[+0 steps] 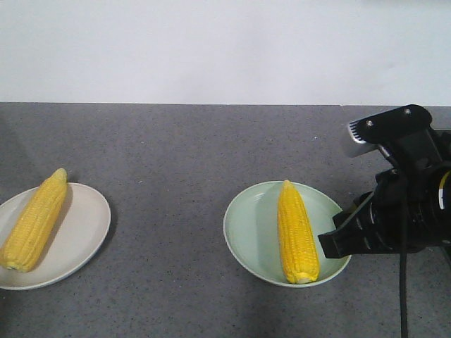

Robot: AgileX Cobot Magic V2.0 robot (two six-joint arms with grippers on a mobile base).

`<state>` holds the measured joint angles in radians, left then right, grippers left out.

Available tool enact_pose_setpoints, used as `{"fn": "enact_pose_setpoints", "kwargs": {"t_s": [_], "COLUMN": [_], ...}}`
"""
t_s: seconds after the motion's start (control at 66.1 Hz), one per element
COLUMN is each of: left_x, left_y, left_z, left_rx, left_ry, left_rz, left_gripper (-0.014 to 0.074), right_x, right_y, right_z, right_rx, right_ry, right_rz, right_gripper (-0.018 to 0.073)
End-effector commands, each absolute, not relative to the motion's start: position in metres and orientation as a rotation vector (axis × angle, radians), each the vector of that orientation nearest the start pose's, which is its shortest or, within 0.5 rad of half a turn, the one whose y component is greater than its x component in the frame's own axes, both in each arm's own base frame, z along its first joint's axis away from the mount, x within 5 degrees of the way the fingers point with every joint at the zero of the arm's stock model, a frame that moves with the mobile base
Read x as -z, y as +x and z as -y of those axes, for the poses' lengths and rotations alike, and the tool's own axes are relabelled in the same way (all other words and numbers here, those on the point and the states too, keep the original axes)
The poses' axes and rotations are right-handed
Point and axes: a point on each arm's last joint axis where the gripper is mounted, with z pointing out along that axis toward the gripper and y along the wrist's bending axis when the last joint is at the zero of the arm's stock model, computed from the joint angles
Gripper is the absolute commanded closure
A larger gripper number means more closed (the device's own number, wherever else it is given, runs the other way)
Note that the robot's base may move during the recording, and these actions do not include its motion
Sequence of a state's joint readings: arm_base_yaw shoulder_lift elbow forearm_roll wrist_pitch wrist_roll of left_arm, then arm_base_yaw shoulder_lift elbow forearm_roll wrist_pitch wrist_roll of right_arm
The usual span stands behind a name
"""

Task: Distribute corn equally

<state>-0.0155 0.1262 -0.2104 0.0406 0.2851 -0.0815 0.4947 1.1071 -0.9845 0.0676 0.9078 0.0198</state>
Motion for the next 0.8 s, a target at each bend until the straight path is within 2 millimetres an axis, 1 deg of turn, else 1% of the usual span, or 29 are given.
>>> {"fn": "enact_pose_setpoints", "kwargs": {"t_s": [0.0, 0.197, 0.257, 0.287, 0.333, 0.545, 0.787], "left_x": [-0.253, -0.22, -0.213, -0.212, -0.213, -0.219, -0.22], "left_y": [0.056, 0.054, 0.054, 0.054, 0.054, 0.053, 0.053], "left_z": [0.0, 0.001, 0.001, 0.001, 0.001, 0.001, 0.001], "left_rx": [0.07, 0.116, 0.143, 0.145, 0.145, 0.146, 0.145], "left_ry": [-0.055, -0.089, -0.11, -0.116, -0.115, -0.105, -0.104], "left_rz": [-1.524, -1.45, -1.431, -1.46, -1.456, -1.378, -1.372], "left_gripper": [0.0604, 0.0604, 0.0604, 0.0604, 0.0604, 0.0604, 0.0604], "right_x": [-0.346, -0.346, -0.346, -0.346, -0.346, -0.346, -0.346], "right_y": [0.186, 0.186, 0.186, 0.185, 0.185, 0.185, 0.185], "right_z": [-0.105, -0.105, -0.105, -0.105, -0.105, -0.105, -0.105], "right_rx": [-0.304, -0.304, -0.304, -0.304, -0.303, -0.302, -0.302], "right_ry": [-0.558, -0.558, -0.558, -0.559, -0.559, -0.56, -0.56], "right_rz": [-2.383, -2.383, -2.382, -2.384, -2.385, -2.389, -2.389], "right_gripper": [0.0569, 0.0569, 0.0569, 0.0569, 0.0569, 0.0569, 0.0569]}}
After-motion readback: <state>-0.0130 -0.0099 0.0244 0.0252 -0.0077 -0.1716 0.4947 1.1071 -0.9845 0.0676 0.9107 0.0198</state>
